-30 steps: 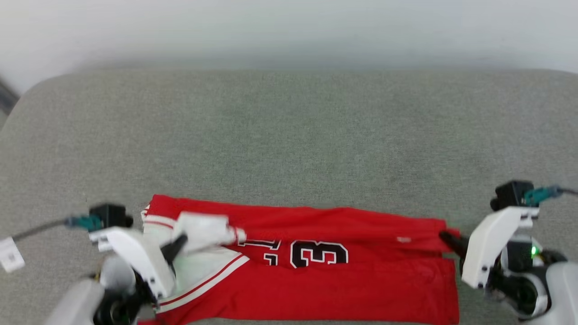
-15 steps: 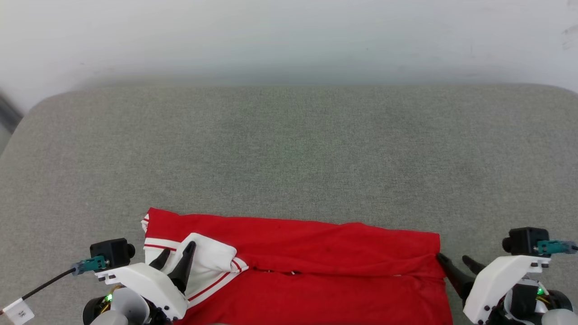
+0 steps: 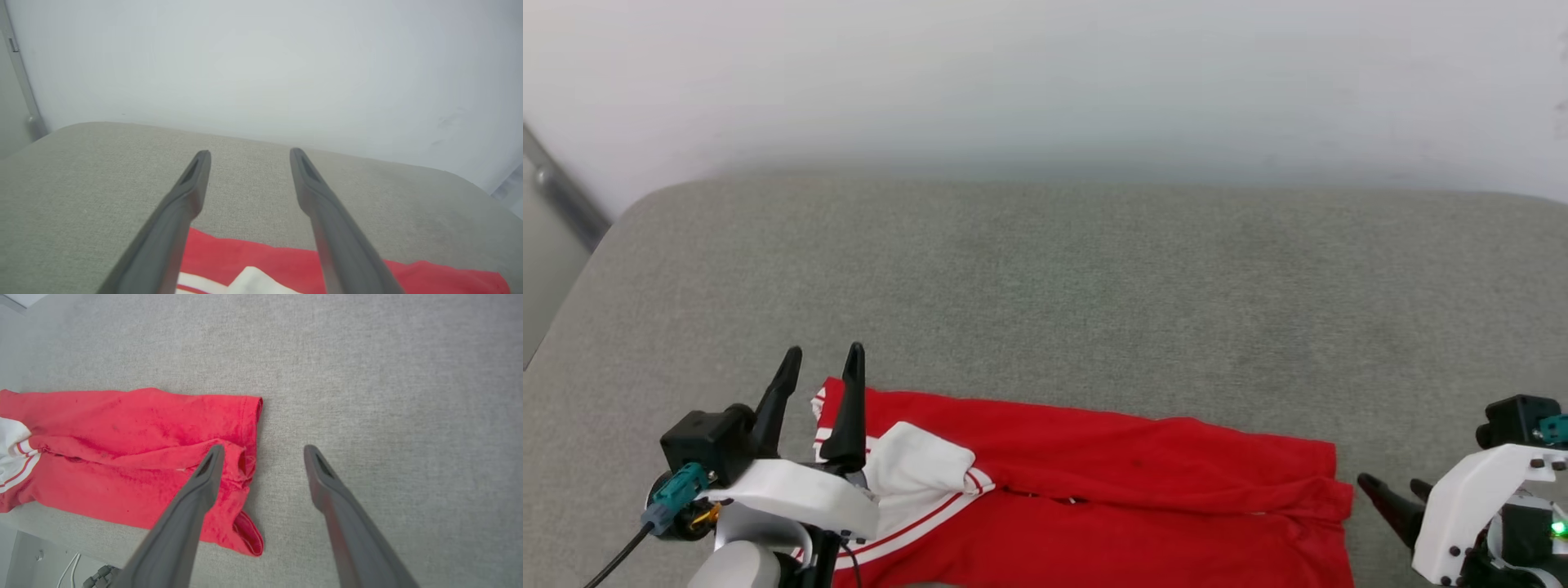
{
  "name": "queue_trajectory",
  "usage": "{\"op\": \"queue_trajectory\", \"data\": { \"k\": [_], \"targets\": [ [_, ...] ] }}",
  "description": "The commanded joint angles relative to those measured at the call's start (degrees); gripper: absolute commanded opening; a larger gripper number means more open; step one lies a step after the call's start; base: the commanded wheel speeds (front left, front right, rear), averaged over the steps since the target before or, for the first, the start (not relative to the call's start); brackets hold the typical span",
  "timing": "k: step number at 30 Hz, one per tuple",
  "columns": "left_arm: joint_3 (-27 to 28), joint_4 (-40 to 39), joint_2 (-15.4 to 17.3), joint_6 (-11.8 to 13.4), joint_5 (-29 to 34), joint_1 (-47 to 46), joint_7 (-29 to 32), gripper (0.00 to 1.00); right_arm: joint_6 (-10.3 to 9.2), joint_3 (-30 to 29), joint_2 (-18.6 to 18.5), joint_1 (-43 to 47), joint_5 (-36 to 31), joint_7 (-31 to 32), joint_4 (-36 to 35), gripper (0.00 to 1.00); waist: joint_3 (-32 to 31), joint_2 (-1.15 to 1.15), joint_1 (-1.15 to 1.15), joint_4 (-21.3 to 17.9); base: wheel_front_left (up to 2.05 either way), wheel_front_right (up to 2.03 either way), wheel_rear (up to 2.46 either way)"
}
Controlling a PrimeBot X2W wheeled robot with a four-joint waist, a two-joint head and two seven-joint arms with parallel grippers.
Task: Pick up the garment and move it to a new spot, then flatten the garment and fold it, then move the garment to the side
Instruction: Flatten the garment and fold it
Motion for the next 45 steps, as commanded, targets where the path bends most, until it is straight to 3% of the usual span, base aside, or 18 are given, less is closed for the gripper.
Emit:
{"op": "queue_trajectory", "data": {
  "k": [1,5,16,17,19,29,37,41,45],
  "targets": [
    [0.5,-1.3,-0.6,0.6,1.1,0.2,-0.5,1.0,-0.03,0.1,0.8,-0.8,-0.5,1.0,0.6,1.0,1.3,0.0,0.01,1.2,0.0,0.0,0.0],
    [0.9,-4.4,-1.4,1.3,4.1,0.4,-0.7,1.0,-0.03,0.5,2.2,-1.6,-1.4,2.5,3.2,1.0,3.4,0.0,0.01,2.9,0.0,0.0,0.0],
    [1.1,-5.7,-2.0,0.3,7.2,-0.5,-0.9,1.0,-0.03,3.7,4.9,-3.6,1.4,2.8,16.7,1.0,6.8,0.0,0.01,4.8,0.0,0.0,0.0],
    [1.2,-5.7,-2.0,0.1,7.2,-0.5,-0.9,1.0,-0.02,4.4,5.2,-3.5,1.7,3.0,17.6,0.49,6.8,0.0,0.01,4.8,0.0,0.0,0.0],
    [1.1,-5.3,-2.0,0.2,7.4,-0.2,-0.9,1.0,-0.01,5.2,5.5,-3.5,2.6,2.6,18.7,0.0,6.5,0.0,0.01,4.8,0.0,0.0,0.0],
    [1.0,-5.1,-0.7,2.3,7.4,2.8,0.8,1.0,-0.03,4.7,-0.6,-7.4,3.1,-1.2,15.1,0.0,2.2,0.0,0.01,2.4,0.0,0.0,0.0],
    [1.2,-6.5,-0.2,3.7,7.7,4.0,1.1,1.0,-0.03,-4.6,-2.5,-4.4,1.4,0.0,11.5,0.0,1.0,0.0,0.01,0.4,0.0,0.0,0.0],
    [1.2,-7.0,-0.1,4.0,7.7,4.2,1.3,1.0,-0.03,-11.1,-1.2,-3.3,0.6,1.9,9.4,0.0,1.3,0.0,0.01,-0.5,0.0,0.0,0.0],
    [1.0,-7.1,-0.2,4.2,7.7,3.9,1.3,1.0,-0.03,-16.1,3.5,-5.5,5.2,6.0,7.8,0.0,1.6,0.0,0.01,-1.2,0.0,0.0,0.0]
  ]
}}
